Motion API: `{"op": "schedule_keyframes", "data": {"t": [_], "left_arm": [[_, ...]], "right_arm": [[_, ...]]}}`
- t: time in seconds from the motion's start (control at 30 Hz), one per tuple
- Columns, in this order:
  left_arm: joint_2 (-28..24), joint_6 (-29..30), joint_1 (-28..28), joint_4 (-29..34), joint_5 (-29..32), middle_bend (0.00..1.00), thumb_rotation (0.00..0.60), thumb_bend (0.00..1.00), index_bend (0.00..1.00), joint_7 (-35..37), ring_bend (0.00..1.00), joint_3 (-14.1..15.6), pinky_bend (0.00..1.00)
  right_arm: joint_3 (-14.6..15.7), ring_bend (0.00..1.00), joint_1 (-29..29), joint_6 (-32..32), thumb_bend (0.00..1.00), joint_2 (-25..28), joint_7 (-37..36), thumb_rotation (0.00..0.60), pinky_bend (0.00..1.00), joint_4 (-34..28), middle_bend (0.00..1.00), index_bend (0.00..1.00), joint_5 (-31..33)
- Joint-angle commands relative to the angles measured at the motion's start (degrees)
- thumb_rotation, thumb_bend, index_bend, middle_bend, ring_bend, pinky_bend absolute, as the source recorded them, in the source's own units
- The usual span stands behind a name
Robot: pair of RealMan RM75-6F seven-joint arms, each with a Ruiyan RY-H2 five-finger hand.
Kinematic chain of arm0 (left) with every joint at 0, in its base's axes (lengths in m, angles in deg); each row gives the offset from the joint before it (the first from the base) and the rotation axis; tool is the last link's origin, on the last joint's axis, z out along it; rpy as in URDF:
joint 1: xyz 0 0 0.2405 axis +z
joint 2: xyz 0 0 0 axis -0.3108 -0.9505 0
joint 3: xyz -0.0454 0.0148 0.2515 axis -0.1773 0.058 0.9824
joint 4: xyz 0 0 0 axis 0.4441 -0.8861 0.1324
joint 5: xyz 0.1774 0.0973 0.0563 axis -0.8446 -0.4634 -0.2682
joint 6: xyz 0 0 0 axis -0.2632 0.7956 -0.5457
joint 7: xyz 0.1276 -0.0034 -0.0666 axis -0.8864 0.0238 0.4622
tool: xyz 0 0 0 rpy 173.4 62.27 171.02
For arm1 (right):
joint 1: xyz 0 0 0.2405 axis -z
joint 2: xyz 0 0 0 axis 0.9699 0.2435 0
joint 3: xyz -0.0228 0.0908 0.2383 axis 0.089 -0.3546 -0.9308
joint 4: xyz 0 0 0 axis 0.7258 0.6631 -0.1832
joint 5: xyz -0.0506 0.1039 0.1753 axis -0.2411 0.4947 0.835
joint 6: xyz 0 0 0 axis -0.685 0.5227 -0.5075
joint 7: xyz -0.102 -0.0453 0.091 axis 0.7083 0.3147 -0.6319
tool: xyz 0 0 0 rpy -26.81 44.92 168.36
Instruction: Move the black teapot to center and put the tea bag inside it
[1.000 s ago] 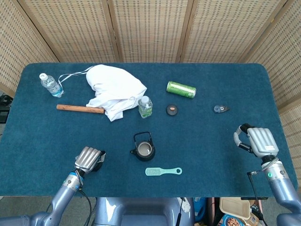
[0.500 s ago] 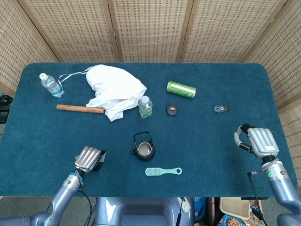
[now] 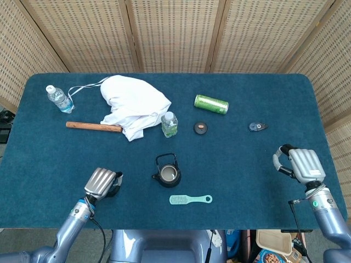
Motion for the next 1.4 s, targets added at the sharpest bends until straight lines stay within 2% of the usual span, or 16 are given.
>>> {"op": "schedule_keyframes", "data": {"t": [0.03, 0.53, 0.83, 1.2, 1.4], "left_arm": [[-2.19, 0.64, -0.04, 2.5, -1.34, 0.84, 0.6, 0.43, 0.64, 1.9, 0.78, -0.53, 0.81], [-6.9, 5.25, 0.57, 8.65, -7.46, 0.84, 0.6, 0.43, 0.64, 6.75, 0.78, -1.78, 0.81], [-9.2, 5.73, -0.21, 11.35, -9.92, 0.84, 0.6, 0.43, 0.64, 9.38, 0.78, -3.01, 0.81], [-10.81, 3.95, -3.55, 13.93, -10.39, 0.84, 0.6, 0.43, 0.64, 10.96, 0.78, -6.79, 0.81], [-11.37, 2.55, -5.84, 15.26, -9.92, 0.84, 0.6, 0.43, 0.64, 12.36, 0.78, -9.13, 0.81]], "right_arm": [[0.04, 0.48, 0.09, -0.11, 0.68, 0.07, 0.05, 0.0, 0.73, -0.05, 0.44, 0.47, -0.09], [0.1, 0.48, 0.23, -0.25, 0.67, 0.5, 0.84, 0.0, 0.73, -1.07, 0.44, 0.47, -0.01], [0.0, 0.48, 0.36, -0.51, 0.67, 0.17, 0.56, 0.0, 0.73, -0.98, 0.44, 0.47, -0.13], [-0.25, 0.48, 1.11, -2.71, 0.67, -1.55, -0.91, 0.0, 0.73, 0.38, 0.43, 0.47, -2.1], [-0.31, 0.46, 1.75, -4.22, 0.67, -2.56, -1.9, 0.0, 0.67, 1.08, 0.42, 0.47, -3.48]]}}
